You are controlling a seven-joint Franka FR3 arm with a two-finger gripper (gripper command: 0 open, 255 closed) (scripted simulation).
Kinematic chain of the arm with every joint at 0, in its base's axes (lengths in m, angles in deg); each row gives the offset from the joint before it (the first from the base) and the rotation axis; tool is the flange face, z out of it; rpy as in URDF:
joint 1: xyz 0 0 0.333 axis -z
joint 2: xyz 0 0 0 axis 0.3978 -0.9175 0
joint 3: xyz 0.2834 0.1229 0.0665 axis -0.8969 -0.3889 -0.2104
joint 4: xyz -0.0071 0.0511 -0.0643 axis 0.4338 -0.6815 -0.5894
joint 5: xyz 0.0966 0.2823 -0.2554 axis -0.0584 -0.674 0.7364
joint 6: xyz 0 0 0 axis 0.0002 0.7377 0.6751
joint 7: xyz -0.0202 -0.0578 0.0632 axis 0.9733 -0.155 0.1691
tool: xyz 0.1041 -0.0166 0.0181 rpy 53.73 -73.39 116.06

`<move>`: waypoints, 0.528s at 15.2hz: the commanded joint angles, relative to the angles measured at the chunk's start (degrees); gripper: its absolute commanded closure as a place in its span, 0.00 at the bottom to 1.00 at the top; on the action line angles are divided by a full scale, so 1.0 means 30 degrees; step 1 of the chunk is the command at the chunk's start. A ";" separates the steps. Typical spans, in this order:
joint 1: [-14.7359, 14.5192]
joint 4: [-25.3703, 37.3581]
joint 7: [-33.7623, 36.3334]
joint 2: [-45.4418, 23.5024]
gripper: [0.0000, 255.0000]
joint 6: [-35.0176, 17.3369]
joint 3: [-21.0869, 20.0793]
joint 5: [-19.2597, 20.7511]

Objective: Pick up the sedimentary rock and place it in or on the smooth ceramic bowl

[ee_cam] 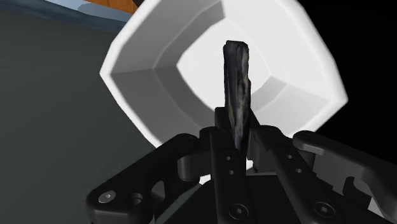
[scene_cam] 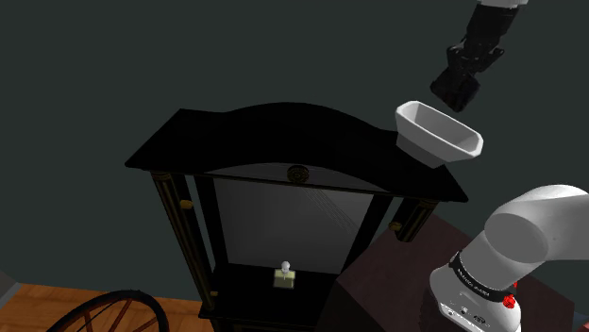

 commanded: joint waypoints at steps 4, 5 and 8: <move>0.0001 -0.0043 -0.0001 0.0018 1.00 -0.0030 0.0004 0.0003; 0.0001 -0.0042 -0.0001 0.0019 0.00 -0.0029 0.0003 0.0002; 0.0001 -0.0042 -0.0001 0.0019 0.00 -0.0029 0.0003 0.0002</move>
